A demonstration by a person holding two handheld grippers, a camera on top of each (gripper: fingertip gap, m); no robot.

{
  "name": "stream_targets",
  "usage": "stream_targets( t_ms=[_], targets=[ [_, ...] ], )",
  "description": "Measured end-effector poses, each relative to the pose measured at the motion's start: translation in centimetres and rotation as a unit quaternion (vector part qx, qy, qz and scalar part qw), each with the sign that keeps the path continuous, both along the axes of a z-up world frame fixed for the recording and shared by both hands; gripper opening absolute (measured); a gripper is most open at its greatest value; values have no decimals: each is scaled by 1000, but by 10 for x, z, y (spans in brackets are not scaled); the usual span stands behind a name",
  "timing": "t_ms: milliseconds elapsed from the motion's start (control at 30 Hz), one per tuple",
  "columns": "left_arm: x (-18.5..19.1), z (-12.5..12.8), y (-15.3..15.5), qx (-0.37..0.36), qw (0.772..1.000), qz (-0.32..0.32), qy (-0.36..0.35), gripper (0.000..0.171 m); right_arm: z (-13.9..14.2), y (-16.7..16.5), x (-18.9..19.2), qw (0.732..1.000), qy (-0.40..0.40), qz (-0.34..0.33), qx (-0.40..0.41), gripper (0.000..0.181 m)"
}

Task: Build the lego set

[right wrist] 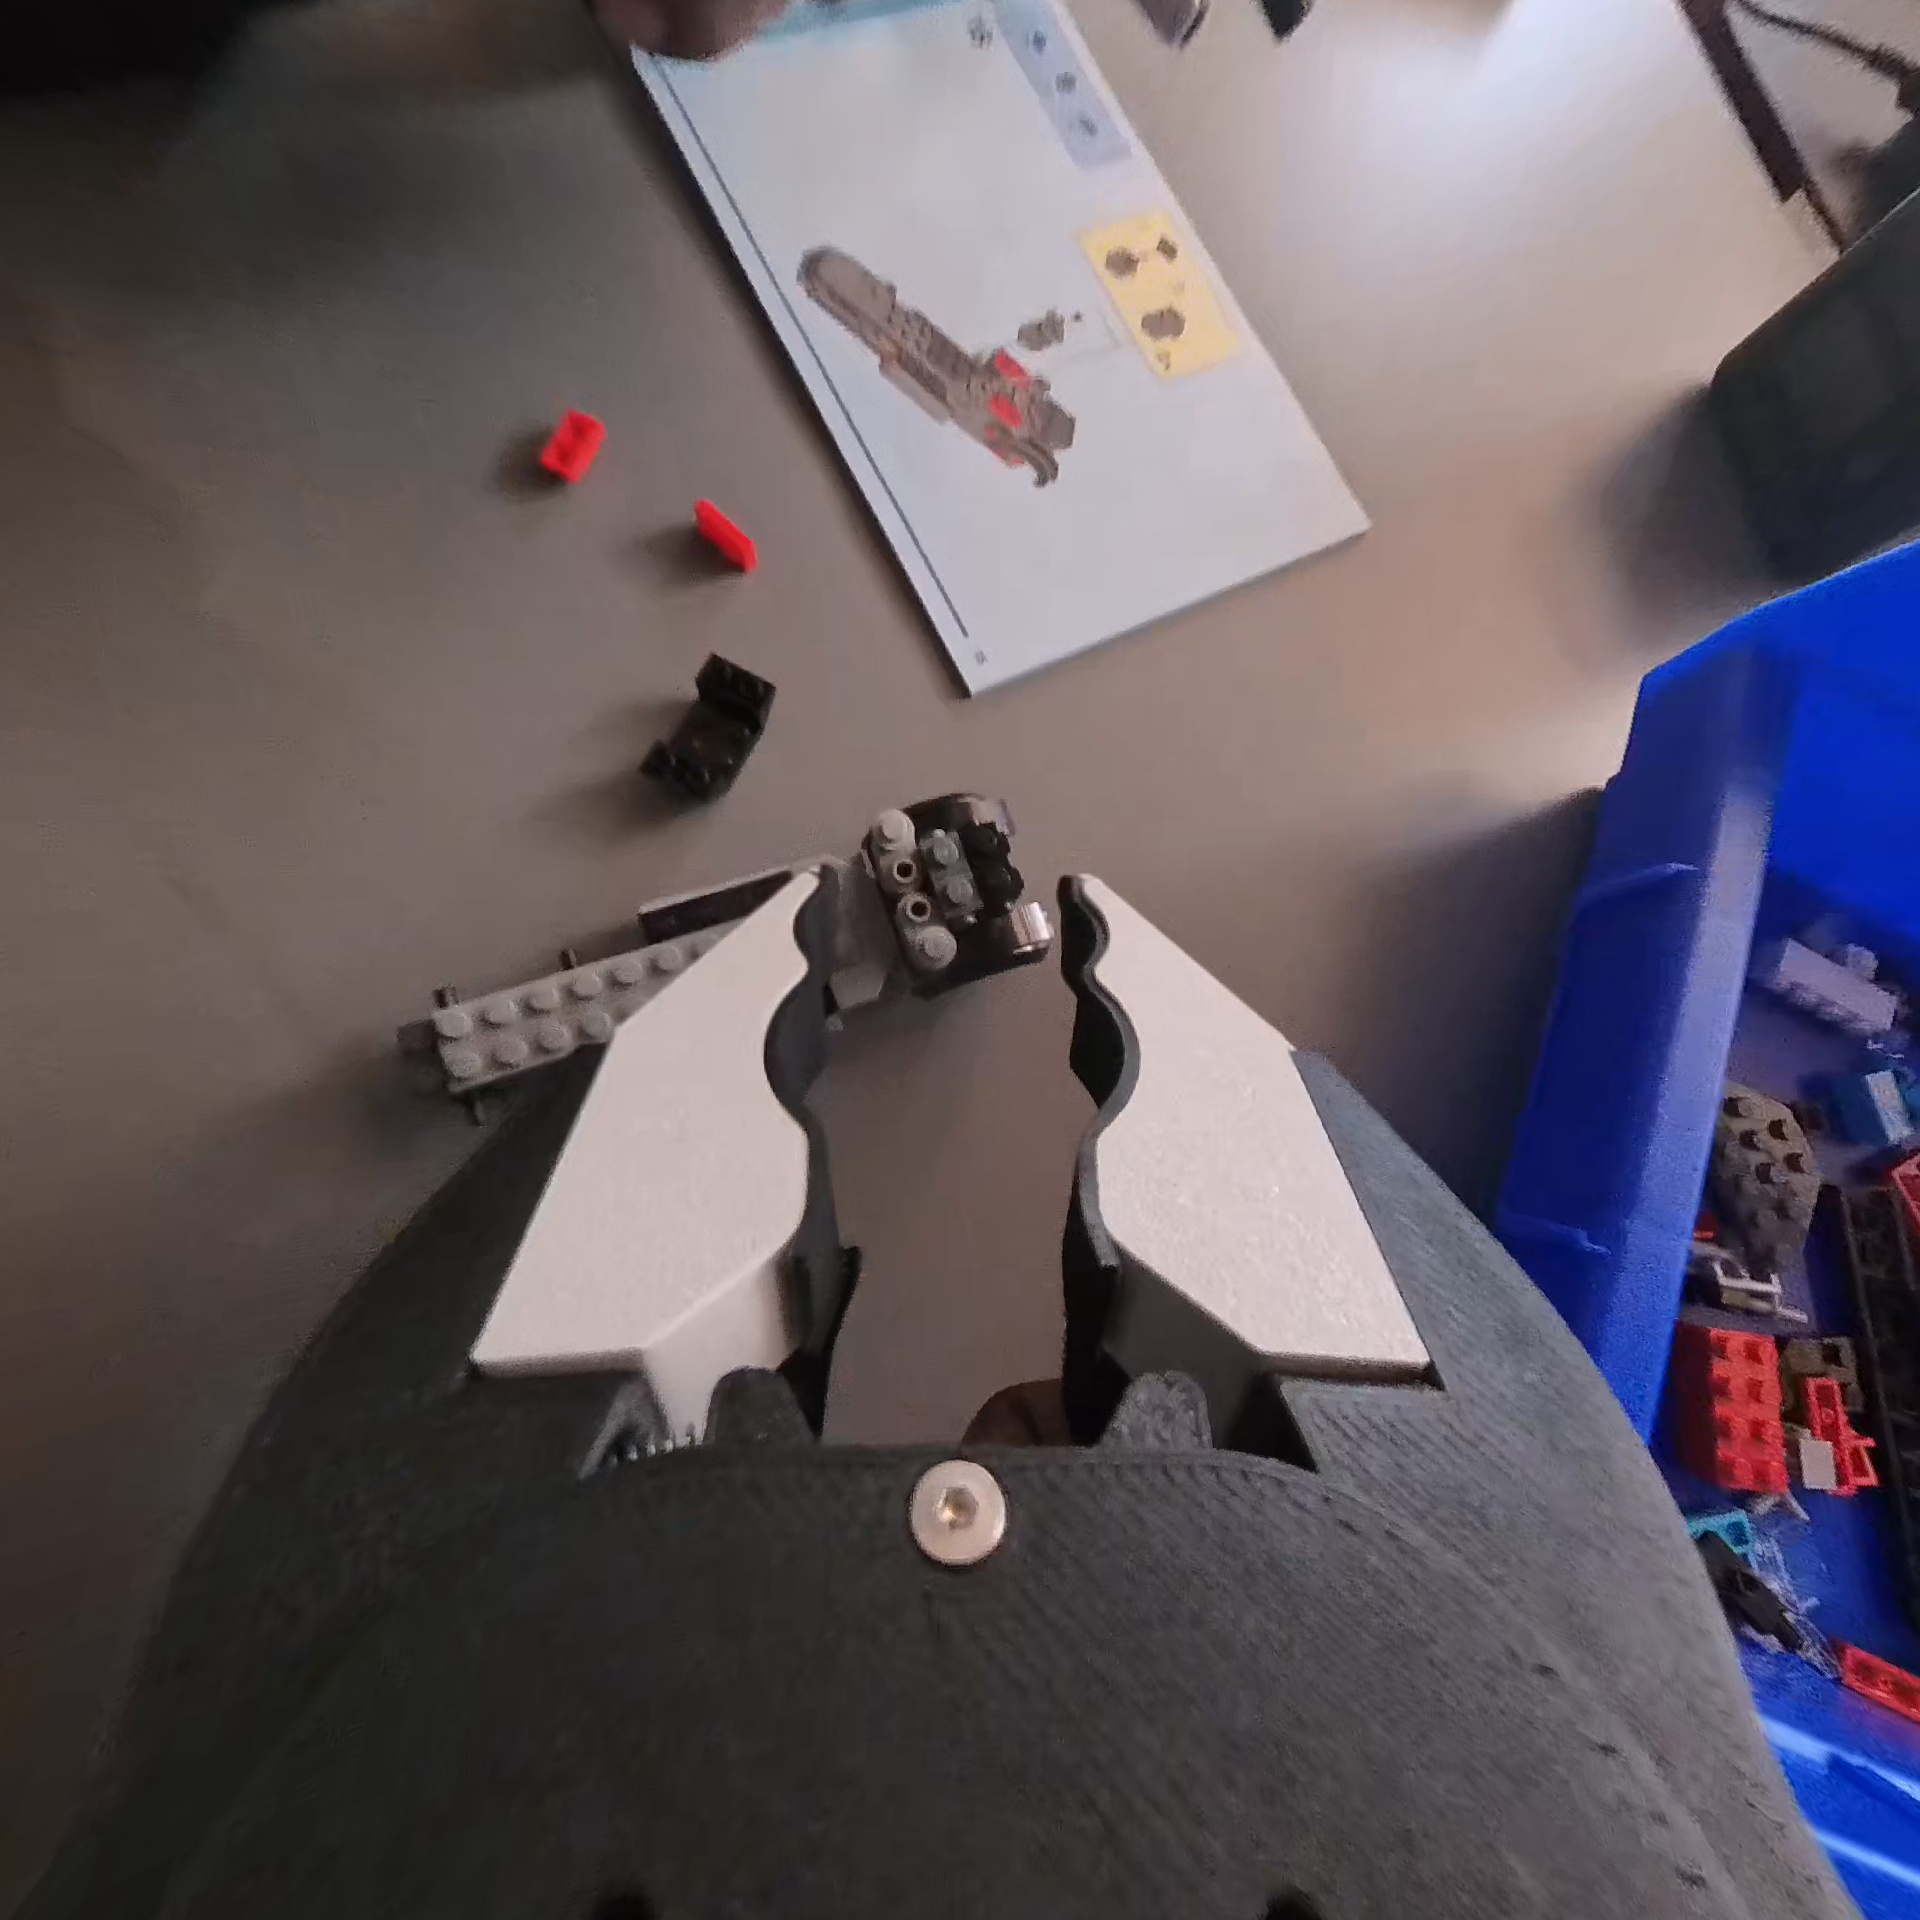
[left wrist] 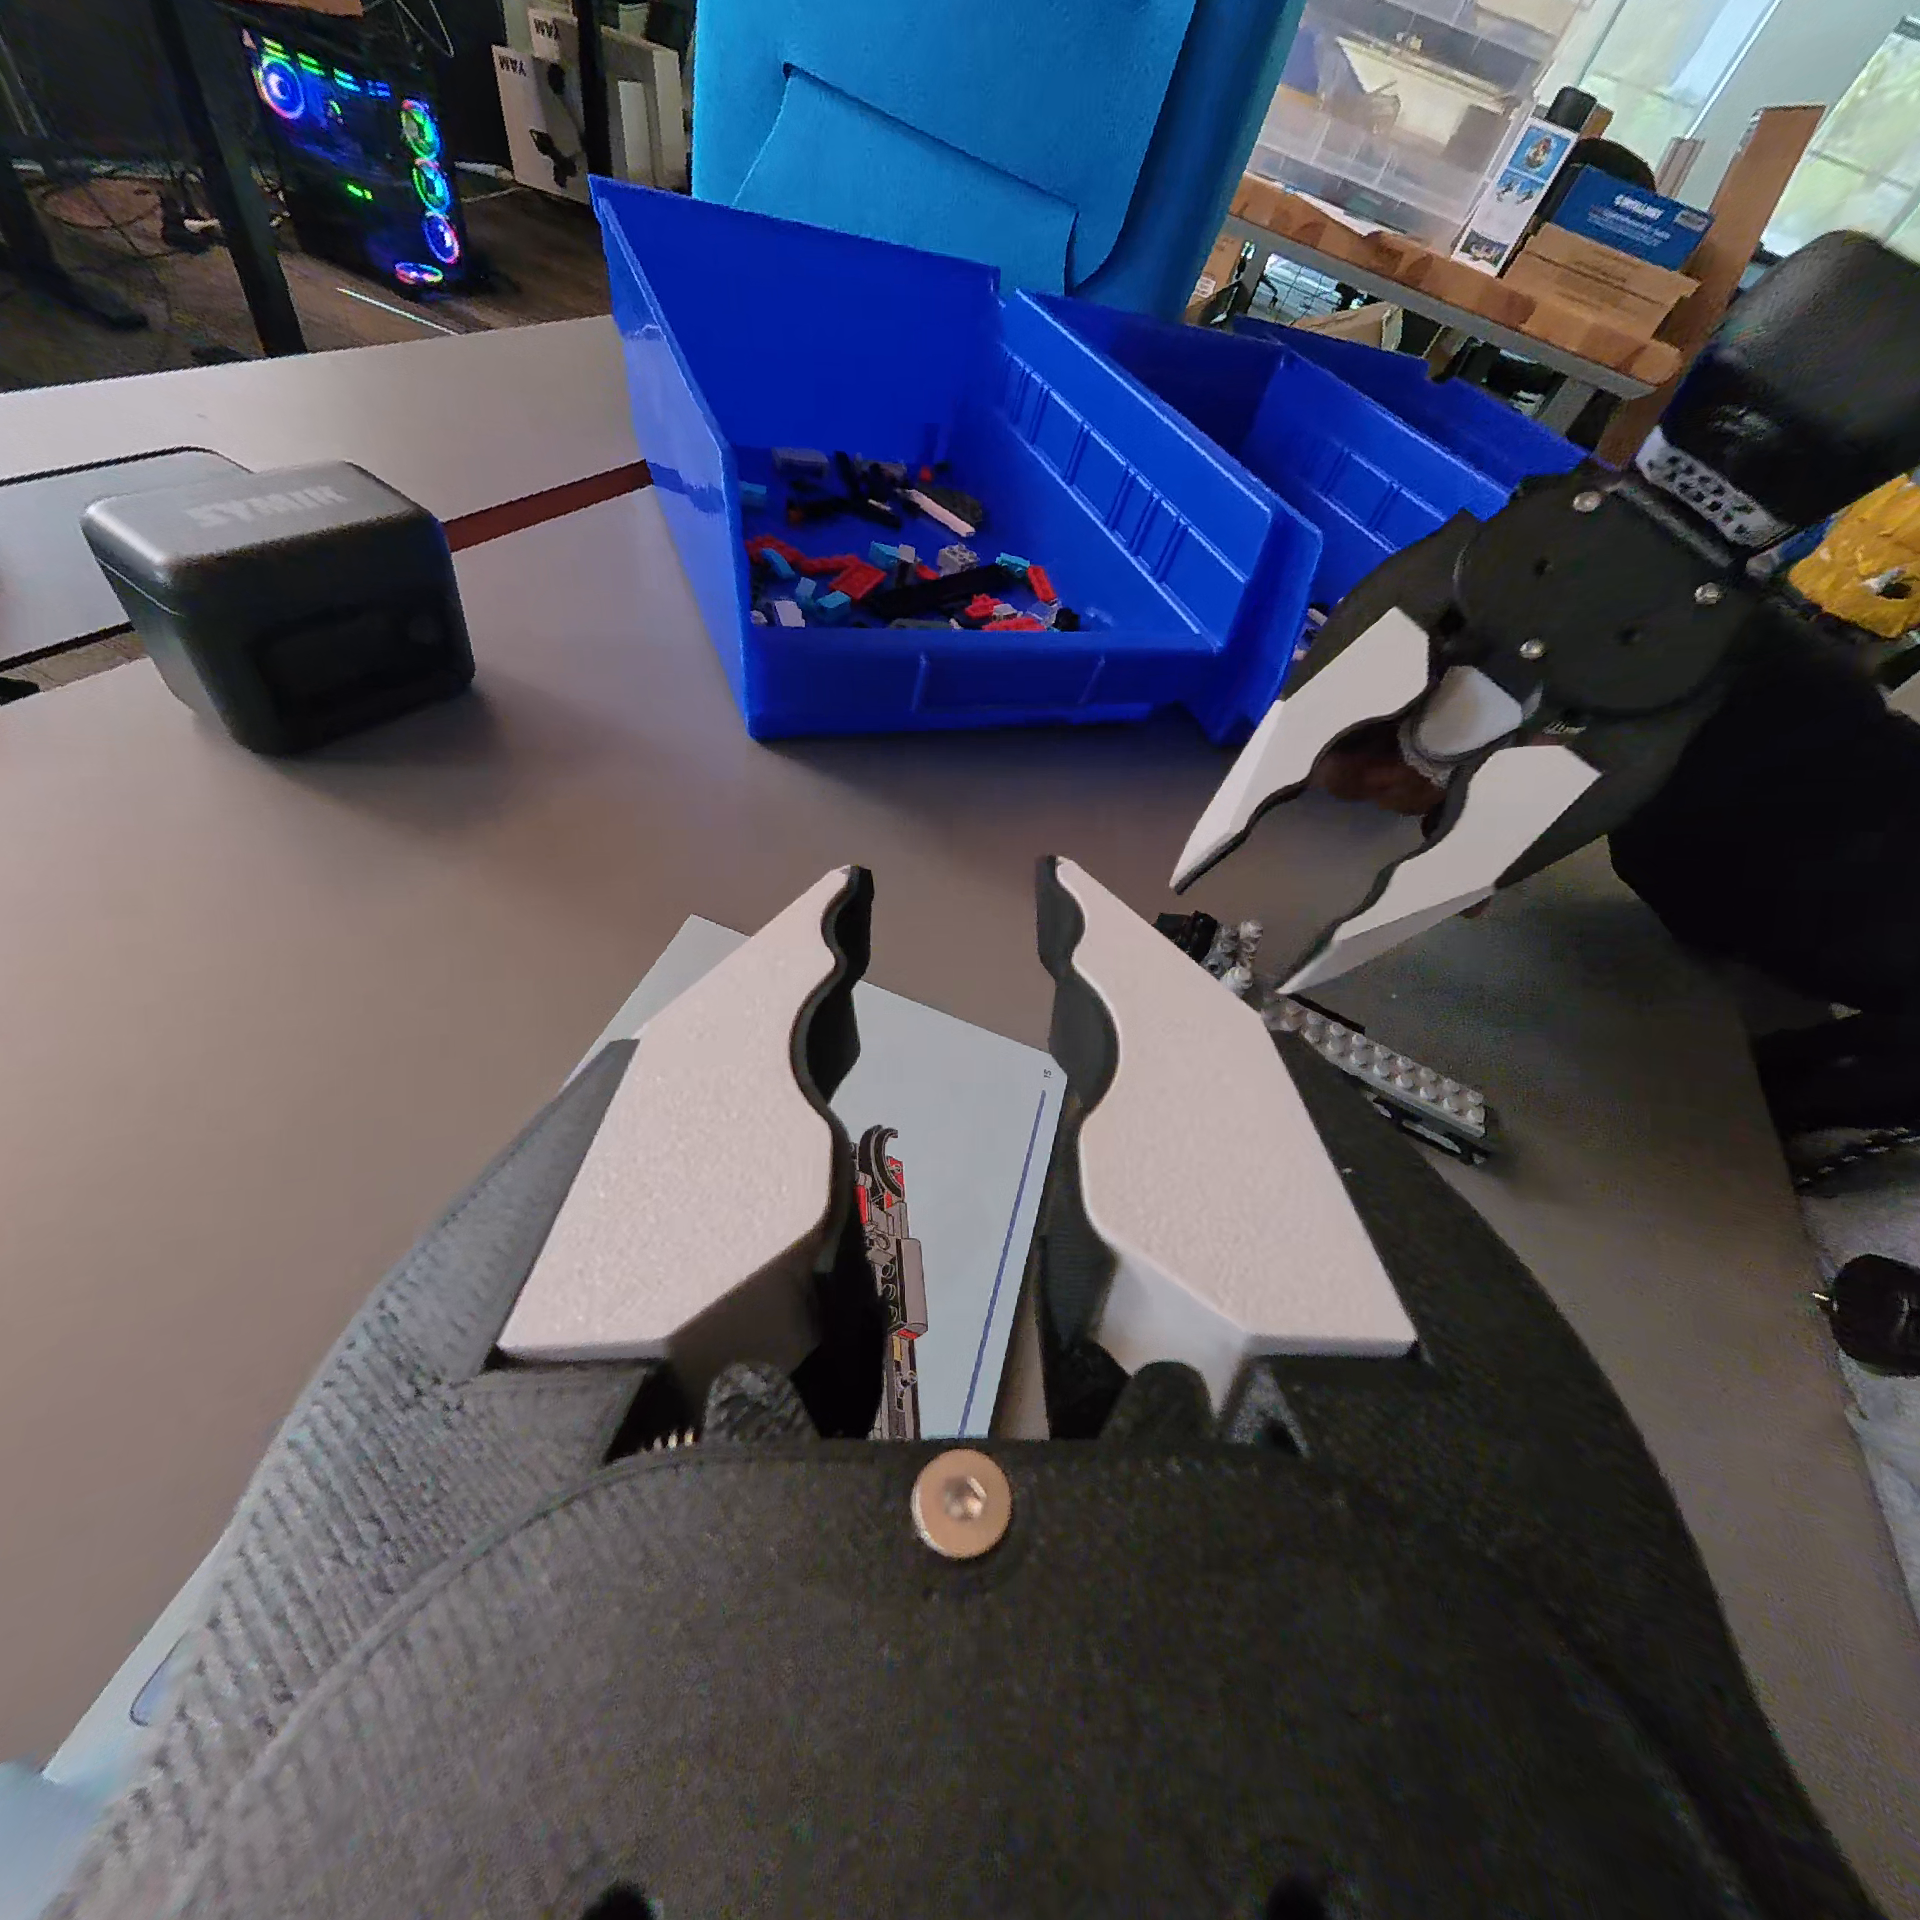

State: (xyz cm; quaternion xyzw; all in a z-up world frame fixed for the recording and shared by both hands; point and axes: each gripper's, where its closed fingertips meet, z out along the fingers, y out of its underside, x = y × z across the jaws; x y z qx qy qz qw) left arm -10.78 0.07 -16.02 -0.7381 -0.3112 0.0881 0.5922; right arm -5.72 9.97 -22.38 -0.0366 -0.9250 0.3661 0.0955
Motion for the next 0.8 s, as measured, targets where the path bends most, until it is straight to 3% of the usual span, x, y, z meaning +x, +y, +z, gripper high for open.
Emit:
stream_targets(
  t_ms=[167, 300, 467, 600, 800],
  targets=[
    [-1, 2, -3, -1, 1000, 6, 4, 32, -10, -5, -26, 999, 22, -16, 28, 31],
    [-2, 7, -8, 4, 1000, 15, 12, 32, 0, -5, -44, 998, 43, -34, 34, 37],
    [-4, 15, -15, 18, 999, 29, 15, 32, 27, -22, 3, 998, -28, -28, -55, 38],
    [-5, 18, -18, 22, 999, 35, 15, 32, 3, -39, 42, 996, -65, -37, -45, 38],
    [-3, 17, -16, 22, 999, 35, 14, 32, -22, -50, 46, 998, -52, -47, 4, 38]
  ],
)
